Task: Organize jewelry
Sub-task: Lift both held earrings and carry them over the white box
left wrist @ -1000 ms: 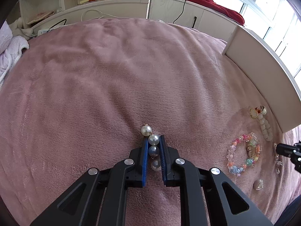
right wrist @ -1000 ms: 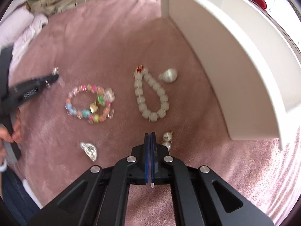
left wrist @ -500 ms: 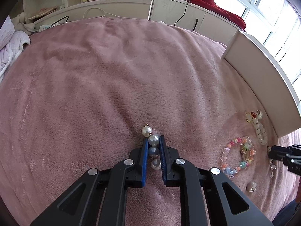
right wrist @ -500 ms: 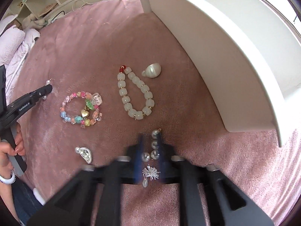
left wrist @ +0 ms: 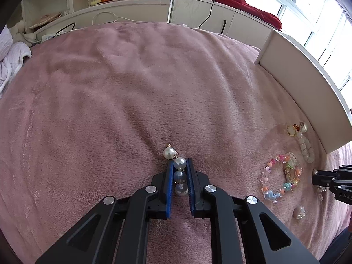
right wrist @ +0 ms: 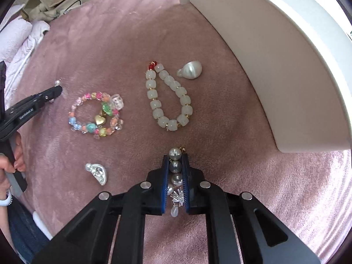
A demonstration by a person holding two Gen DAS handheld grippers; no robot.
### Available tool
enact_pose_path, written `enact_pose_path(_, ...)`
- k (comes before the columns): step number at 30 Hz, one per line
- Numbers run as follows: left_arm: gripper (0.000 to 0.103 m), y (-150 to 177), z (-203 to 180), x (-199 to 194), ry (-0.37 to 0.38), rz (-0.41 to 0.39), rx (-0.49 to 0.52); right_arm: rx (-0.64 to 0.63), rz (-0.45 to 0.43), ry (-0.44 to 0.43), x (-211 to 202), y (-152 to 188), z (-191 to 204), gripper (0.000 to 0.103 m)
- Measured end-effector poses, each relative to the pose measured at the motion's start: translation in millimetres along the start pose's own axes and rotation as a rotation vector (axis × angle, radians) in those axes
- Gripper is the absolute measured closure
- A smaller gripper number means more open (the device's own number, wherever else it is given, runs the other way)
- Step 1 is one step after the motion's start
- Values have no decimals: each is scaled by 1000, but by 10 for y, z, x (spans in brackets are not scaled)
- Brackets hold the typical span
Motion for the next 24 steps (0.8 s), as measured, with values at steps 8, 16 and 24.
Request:
enact_pose_path(8, 87, -155, -65, -260, 38, -69, -18, 21, -130, -102, -408, -171, 84, 91)
enact_pose_path(16, 87, -397, -321, -730, 78, -190, 40, 46, -272, -181, -836, -359, 35, 91)
enact_pose_path(24, 87, -738, -947, -1100, 144, -248, 170, 84, -423, -181, -1382, -733, -146, 91)
Point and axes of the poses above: each gripper's, at about its wrist camera, not at the fingertips, and x roughly the way its jaws point, z to its left, y to its underside, the point moved 4 cm from there along x, roughly the way its jaws point, and after that the axes turned 8 degrees about -z, right-handed, at the moved point
